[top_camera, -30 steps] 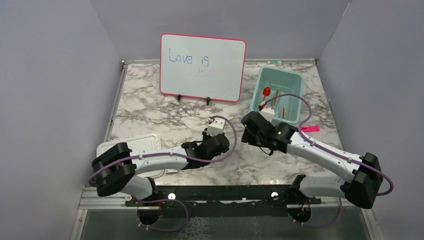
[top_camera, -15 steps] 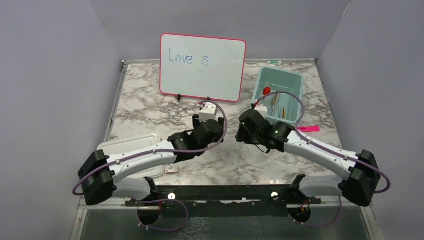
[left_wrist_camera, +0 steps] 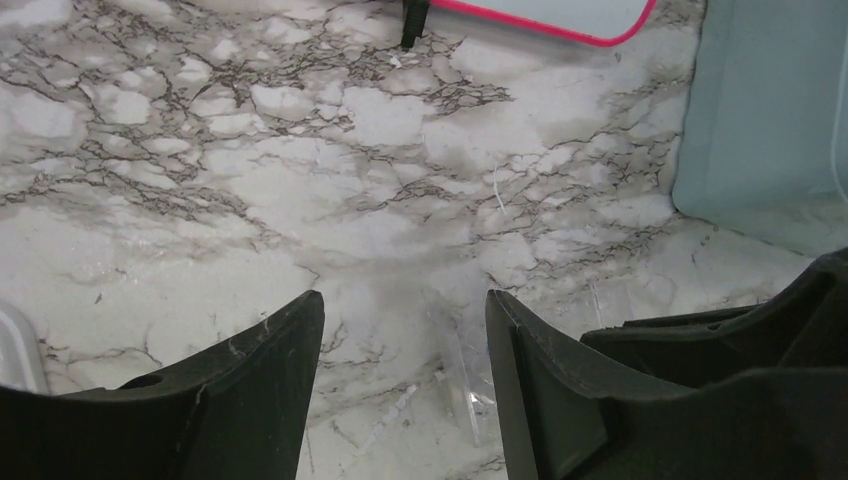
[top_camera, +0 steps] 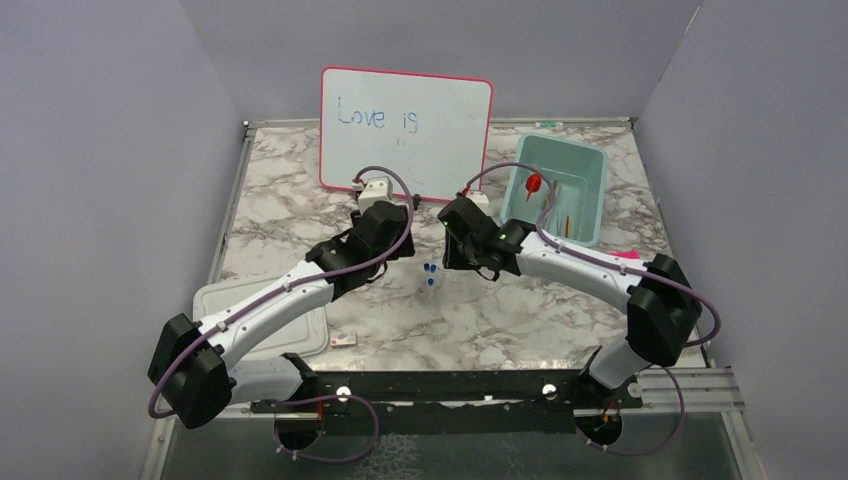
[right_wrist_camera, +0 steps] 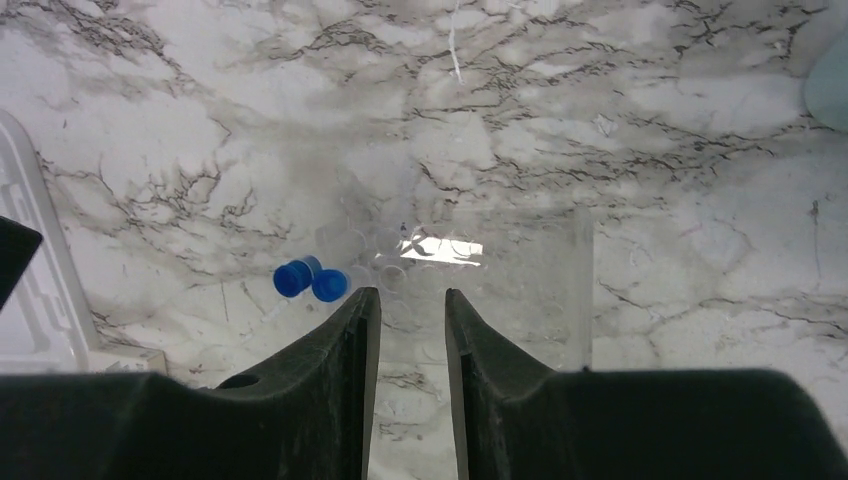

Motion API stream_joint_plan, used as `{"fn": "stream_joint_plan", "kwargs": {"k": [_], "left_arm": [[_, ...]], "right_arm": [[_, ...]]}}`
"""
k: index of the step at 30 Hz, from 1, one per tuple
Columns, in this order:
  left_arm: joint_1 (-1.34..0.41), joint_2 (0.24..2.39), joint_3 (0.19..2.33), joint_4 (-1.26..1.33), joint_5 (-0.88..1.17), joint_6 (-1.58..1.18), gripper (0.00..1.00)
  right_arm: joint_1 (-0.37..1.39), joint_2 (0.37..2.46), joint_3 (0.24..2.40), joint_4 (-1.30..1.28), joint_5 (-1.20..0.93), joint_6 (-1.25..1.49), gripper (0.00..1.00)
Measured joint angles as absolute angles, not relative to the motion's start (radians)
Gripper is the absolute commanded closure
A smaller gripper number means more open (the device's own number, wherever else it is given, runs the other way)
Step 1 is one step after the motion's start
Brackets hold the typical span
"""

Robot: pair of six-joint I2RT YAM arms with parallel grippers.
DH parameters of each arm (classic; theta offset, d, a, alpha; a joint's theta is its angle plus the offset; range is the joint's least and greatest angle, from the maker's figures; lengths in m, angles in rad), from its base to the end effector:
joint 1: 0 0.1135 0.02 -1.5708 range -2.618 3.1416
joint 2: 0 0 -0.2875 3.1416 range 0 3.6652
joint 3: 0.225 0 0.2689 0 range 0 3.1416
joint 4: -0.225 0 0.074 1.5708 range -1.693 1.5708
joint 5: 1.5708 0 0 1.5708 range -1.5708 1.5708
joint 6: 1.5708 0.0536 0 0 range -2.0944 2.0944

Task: Organize the chemistry lab equipment

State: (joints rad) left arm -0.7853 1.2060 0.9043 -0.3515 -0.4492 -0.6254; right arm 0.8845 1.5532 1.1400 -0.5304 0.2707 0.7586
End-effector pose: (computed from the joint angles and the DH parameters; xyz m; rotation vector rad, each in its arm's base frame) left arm 0.2163 -0.1834 0.2872 -0.0702 2.1658 -0.3150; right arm 0.2347 0.2639 0.2489 -0.0470 2.5012 0.3616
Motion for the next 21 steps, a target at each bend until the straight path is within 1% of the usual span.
{"fn": "stream_joint_plan", "kwargs": {"k": [4, 8, 15, 21], "left_arm": [[-0.739, 1.207, 0.884, -0.364, -0.387, -0.649, 0.40], [-0.696, 1.220, 0.843, -0.369, -0.323, -0.672, 0.45], [-0.661, 1.282, 0.774, -0.367, -0.222, -0.688, 0.50], [-0.660, 1.314, 0.749, -0.345, -0.159, -0.689, 0.53]], "right_arm": [[0.884, 1.617, 1.194, -0.517, 0.253, 0.743, 0.65], [0.884, 1.661, 1.222, -0.512, 0.226, 0.728, 0.65], [0.883, 1.681, 1.238, -0.505, 0.178, 0.696, 0.74], [0.883, 1.681, 1.238, -0.501, 0.117, 0.662, 0.77]]}}
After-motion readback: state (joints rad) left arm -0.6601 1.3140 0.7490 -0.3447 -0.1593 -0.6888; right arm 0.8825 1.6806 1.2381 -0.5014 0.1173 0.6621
